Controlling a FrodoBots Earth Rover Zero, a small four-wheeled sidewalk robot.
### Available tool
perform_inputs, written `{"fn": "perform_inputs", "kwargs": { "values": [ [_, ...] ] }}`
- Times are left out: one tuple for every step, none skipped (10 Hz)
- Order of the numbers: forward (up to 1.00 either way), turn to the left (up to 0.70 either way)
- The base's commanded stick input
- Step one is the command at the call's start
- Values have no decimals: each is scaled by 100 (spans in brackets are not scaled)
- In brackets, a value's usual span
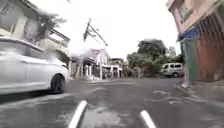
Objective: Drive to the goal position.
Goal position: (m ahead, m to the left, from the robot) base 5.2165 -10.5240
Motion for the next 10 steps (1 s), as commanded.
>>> {"fn": "perform_inputs", "kwargs": {
  "values": [
    [100,-40],
    [100,-40],
    [100,-35],
    [100,-2],
    [100,0],
    [100,2],
    [100,2],
    [100,0],
    [100,0],
    [100,-30]
  ]
}}
